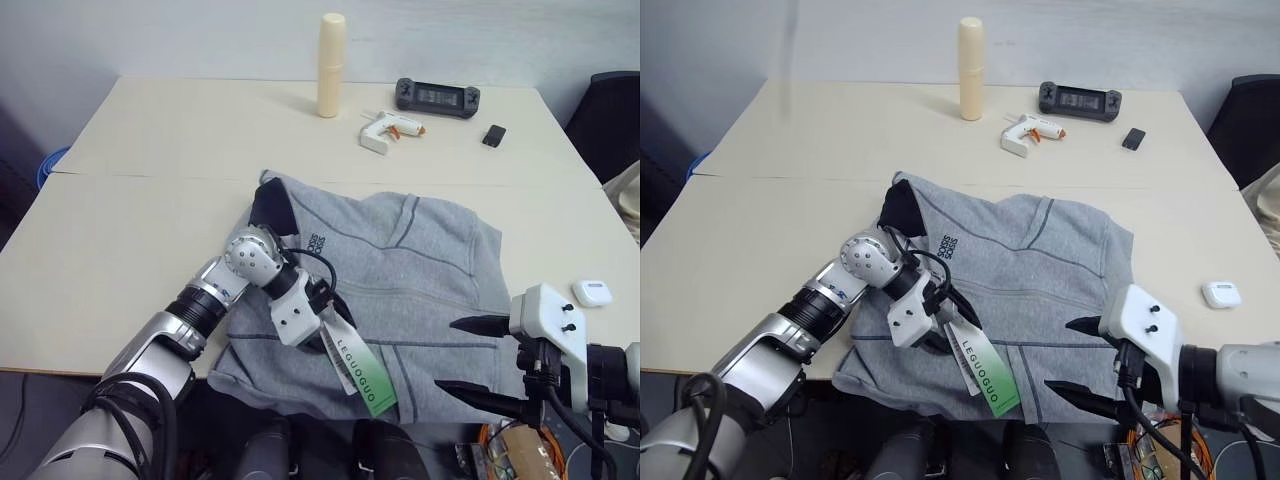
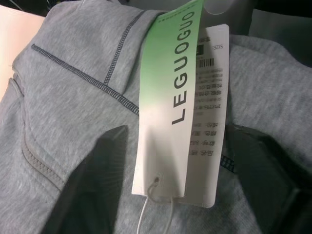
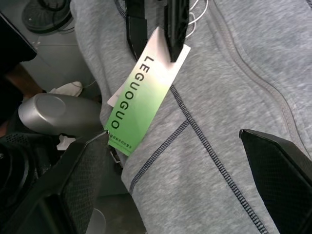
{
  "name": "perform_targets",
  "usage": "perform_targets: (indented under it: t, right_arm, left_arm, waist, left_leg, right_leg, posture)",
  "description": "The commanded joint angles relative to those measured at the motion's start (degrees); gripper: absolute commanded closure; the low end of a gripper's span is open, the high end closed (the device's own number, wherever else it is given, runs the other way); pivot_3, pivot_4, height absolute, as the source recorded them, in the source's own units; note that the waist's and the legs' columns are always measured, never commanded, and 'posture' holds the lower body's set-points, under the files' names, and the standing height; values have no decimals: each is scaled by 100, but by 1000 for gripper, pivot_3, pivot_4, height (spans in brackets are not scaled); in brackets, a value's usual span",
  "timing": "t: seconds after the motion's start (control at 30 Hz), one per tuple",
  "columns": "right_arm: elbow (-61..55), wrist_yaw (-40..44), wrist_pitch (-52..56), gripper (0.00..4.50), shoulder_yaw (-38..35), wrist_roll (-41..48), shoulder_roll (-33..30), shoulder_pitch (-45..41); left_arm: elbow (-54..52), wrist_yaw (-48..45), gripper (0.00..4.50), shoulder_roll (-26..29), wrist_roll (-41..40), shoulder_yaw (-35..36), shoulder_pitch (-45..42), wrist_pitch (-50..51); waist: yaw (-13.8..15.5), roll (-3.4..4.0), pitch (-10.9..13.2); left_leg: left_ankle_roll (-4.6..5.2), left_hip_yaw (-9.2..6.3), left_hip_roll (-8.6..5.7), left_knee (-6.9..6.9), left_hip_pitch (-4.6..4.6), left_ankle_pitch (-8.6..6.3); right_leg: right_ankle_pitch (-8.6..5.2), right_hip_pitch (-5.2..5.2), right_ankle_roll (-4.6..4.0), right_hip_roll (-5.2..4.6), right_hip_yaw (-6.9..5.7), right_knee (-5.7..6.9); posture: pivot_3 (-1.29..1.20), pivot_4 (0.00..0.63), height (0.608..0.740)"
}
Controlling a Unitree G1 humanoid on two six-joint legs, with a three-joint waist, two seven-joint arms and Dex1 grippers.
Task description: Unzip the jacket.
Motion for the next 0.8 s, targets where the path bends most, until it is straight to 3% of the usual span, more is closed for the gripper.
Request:
perform_targets:
  t: [0.03, 0.13, 0.27, 0.47, 0.6, 0.8]
  right_arm:
    - [-149, -168, -57, 17, -166, 177, 12, 18]
    - [-146, -258, -88, 17, -125, 223, -15, 17]
    - [-131, -320, -130, 17, -80, 246, -35, 16]
    - [-119, -412, -194, 17, 24, 273, -60, -34]
    - [-91, -409, -253, 17, 56, 209, -51, 3]
    - [15, -419, -341, 17, 200, 83, -83, -92]
  left_arm:
    - [85, -139, 2373, -134, -29, -19, -152, -218]
    - [15, -171, 3456, -165, -143, 2, -103, -113]
    - [-109, -164, 4472, -133, -248, 55, -21, 89]
    - [-401, 562, 4472, -320, -511, 632, 87, 1241]
    - [-273, 1521, 4472, -730, -293, 1134, -51, 1185]
    - [-264, 2723, 4472, -1116, 780, 1059, -9, 1500]
  waist:
    - [-3, 0, 0]
    - [-7, 0, 0]
    - [-4, 0, 0]
    - [-1, 0, 0]
    - [2, -1, 1]
    - [6, -3, 1]
  left_leg:
    - [1, -1, 0, 0, 0, 0]
    - [1, -2, 0, 0, -1, 0]
    - [1, -3, 0, 0, -2, 0]
    - [2, -6, 0, 1, -3, 1]
    - [4, -13, -2, 3, -9, 2]
    - [6, -14, -7, 3, -12, 3]
  right_leg:
    - [0, 0, 0, 0, -1, 0]
    - [0, 0, 0, 1, -3, 0]
    - [0, 1, 0, 1, -3, 0]
    - [0, 2, 0, 2, -6, 0]
    - [3, 2, 5, 0, -9, -3]
    - [5, 4, 10, 2, -15, -3]
  posture:
    - [0, 150, 740]
    - [0, 150, 740]
    - [0, 150, 740]
    - [0, 150, 740]
    - [0, 150, 740]
    - [0, 150, 740]
